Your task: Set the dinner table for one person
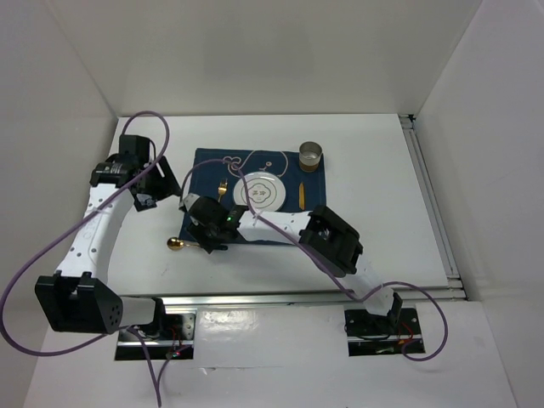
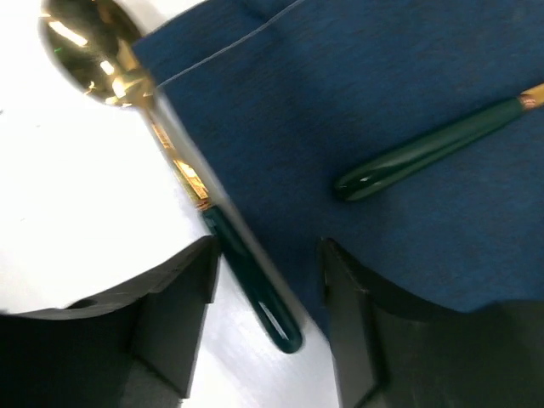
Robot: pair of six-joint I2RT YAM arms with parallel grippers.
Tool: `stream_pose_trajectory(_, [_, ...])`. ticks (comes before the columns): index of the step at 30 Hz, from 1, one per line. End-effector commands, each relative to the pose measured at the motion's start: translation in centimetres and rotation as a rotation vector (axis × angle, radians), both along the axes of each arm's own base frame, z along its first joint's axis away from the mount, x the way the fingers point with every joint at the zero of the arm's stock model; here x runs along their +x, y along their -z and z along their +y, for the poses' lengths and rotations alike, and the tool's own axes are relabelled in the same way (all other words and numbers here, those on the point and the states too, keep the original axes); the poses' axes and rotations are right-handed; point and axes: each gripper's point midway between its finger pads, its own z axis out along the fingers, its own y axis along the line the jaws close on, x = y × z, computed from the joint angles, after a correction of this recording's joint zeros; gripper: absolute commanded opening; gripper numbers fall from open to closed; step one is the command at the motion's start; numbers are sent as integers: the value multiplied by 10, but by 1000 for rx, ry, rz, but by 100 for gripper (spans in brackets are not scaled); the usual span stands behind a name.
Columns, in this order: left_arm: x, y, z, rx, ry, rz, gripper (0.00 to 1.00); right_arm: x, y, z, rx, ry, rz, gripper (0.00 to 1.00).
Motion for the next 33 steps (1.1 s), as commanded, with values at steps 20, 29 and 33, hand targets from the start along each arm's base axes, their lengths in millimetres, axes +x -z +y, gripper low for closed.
stream_pose_trajectory(20, [9, -51, 33, -16, -85, -160, 84, -51, 11, -2, -78, -64, -2, 15])
stream_pose_trajectory(29, [13, -57, 33, -26, -75, -152, 87, -80, -82, -41, 49, -19, 33, 0])
stream_pose_trajectory(33, [15, -53, 34, -27, -76, -144, 88, -80, -106, -96, 29, 158, 33, 0])
